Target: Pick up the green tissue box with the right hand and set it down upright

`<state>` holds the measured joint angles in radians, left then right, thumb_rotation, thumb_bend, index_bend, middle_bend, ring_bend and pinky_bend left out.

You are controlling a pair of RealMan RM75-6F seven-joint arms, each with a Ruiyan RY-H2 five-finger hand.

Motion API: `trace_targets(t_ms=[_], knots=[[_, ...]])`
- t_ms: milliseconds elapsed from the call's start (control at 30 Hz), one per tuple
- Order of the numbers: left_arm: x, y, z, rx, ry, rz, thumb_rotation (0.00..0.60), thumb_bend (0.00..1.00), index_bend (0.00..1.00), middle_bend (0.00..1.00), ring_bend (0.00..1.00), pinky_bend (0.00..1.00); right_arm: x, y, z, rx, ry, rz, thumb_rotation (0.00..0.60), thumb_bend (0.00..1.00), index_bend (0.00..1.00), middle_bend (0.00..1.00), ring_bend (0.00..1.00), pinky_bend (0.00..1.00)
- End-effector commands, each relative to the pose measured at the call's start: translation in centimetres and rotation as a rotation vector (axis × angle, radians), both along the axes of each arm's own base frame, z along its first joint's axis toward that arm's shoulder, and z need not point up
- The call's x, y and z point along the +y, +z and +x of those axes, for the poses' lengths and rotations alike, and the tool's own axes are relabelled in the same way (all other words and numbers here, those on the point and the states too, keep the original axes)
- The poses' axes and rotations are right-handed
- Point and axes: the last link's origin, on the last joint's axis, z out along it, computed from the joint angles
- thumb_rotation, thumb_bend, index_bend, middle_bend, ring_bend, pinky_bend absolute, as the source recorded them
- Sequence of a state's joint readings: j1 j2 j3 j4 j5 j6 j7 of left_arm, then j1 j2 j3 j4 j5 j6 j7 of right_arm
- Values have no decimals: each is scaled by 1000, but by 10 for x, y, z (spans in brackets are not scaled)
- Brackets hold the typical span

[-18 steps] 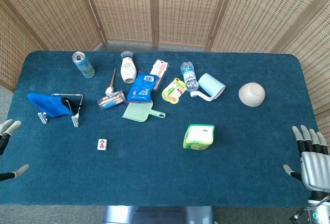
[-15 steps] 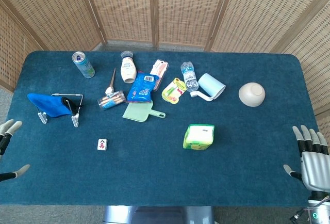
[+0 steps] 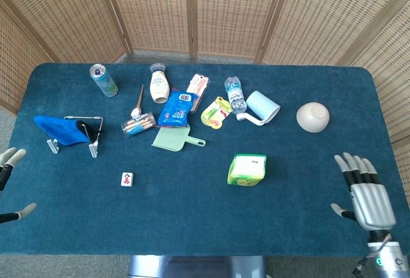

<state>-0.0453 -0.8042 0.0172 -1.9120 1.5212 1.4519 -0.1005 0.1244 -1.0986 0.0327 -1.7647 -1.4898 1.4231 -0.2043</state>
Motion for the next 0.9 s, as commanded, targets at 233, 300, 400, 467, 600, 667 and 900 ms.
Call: trace_targets(t_ms=[233,300,400,467,600,667,900], knots=[[2,0,-3,-1,16,2,600,79,0,0,0,0,-50,-23,70,-25,108,157,600,44,0,0,0,0],[3,0,-3,-1,18,-3,600,79,0,0,0,0,-59,-28,84,-24,126,179,600,45,0,0,0,0],[3,-1,-3,2,17,-6,600,79,0,0,0,0,-71,-36,103,-45,133,210,600,47,0,0,0,0],[3,-1,-3,0,18,-7,600,78,0,0,0,0,-78,-41,115,-53,135,232,600,48,0,0,0,0],[4,-1,-4,-1,24,-9,600,78,0,0,0,0,-86,-57,133,-38,122,299,600,48,0,0,0,0],[5,-1,-4,0,24,-10,600,79,0,0,0,0,-89,-65,138,-23,118,325,600,49,0,0,0,0],[5,0,-5,-4,25,-10,600,78,0,0,0,0,-93,-89,159,9,105,403,600,58,0,0,0,0]])
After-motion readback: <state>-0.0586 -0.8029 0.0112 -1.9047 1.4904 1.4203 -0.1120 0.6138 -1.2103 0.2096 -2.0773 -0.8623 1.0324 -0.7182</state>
